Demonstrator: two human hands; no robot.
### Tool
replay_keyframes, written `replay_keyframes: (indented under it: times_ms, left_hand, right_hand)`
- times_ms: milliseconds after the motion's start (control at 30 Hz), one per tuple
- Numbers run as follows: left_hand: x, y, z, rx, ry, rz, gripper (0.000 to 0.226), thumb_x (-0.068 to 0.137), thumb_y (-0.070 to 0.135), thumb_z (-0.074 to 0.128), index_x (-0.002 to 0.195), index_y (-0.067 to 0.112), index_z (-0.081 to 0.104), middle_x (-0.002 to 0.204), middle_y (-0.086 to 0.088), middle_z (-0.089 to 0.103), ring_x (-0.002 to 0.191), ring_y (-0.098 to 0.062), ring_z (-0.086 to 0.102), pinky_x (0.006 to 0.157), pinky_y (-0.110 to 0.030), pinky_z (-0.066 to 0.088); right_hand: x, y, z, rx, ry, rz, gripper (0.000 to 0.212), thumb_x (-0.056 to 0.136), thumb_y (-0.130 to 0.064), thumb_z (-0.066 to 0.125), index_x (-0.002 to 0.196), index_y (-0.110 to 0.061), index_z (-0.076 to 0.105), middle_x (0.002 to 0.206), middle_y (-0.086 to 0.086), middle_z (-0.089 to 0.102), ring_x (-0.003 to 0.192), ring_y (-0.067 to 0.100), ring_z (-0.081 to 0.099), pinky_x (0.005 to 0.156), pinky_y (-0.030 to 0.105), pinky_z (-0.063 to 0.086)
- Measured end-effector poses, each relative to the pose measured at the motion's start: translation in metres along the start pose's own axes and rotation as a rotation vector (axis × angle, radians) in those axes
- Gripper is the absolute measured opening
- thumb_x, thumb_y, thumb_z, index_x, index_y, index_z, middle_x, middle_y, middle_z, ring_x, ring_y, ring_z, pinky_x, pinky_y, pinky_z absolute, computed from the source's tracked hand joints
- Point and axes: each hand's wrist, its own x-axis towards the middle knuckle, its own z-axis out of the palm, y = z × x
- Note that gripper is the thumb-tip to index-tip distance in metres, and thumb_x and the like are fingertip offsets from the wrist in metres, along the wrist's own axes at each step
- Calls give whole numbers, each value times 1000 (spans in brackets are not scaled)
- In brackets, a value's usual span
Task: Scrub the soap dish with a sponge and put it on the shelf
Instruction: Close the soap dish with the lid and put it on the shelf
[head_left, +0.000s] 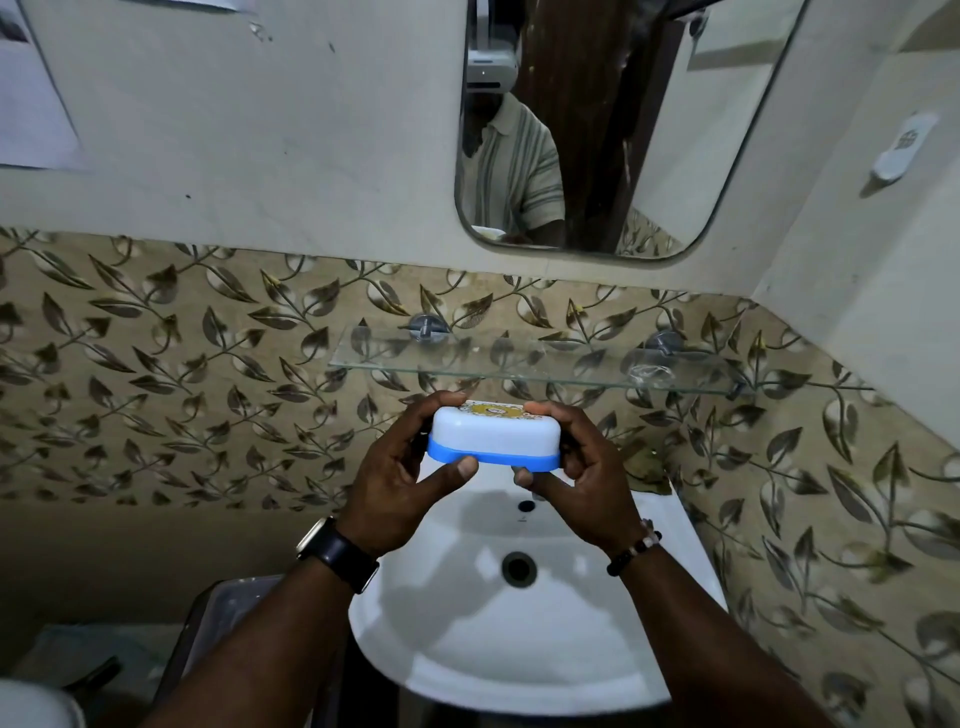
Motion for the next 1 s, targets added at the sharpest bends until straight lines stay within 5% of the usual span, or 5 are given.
replay_keyframes:
  times_ms: [133, 233, 600, 800, 1000]
  left_hand:
    - [-3, -5, 0, 23, 8, -5, 57, 84, 20, 76, 136, 8, 54, 136, -9, 60, 128, -31, 55, 108, -50, 45]
    - [-6, -8, 0, 28, 10, -7, 58, 84, 22, 77, 136, 10, 54, 137, -7, 60, 128, -32, 55, 108, -53, 44]
    - [20, 4, -10, 347, -135, 141, 60, 83, 30, 80, 136, 20, 54, 136, 4, 61, 124, -20, 61, 103, -34, 49]
    - [68, 15, -2, 556, -141, 266, 63, 80, 35, 81, 135, 19, 54, 139, 7, 58, 120, -8, 59, 97, -22, 49]
    - [117, 5, 14, 672, -118, 300, 67, 78, 26, 85, 135, 14, 53, 140, -4, 57, 123, -18, 57, 97, -24, 47]
  right_hand:
    - [-4, 0, -5, 15, -81, 14, 70, 73, -28, 84, 134, -14, 52, 129, -6, 61, 113, 10, 62, 92, 24, 52]
    - [-5, -1, -4, -42, -65, 18, 55, 82, -38, 76, 132, -22, 55, 128, -13, 62, 116, 17, 63, 89, 33, 56]
    - [15, -1, -28, -373, -68, -123, 57, 79, -47, 79, 129, -28, 58, 128, -20, 61, 118, 7, 60, 92, 16, 48]
    - [54, -2, -53, -463, -27, -177, 58, 77, -40, 83, 128, -22, 60, 133, -7, 62, 121, 6, 59, 97, 22, 51]
    - [98, 1, -76, -553, -26, -167, 58, 77, -34, 85, 127, -22, 60, 131, -5, 63, 118, 8, 60, 95, 27, 54]
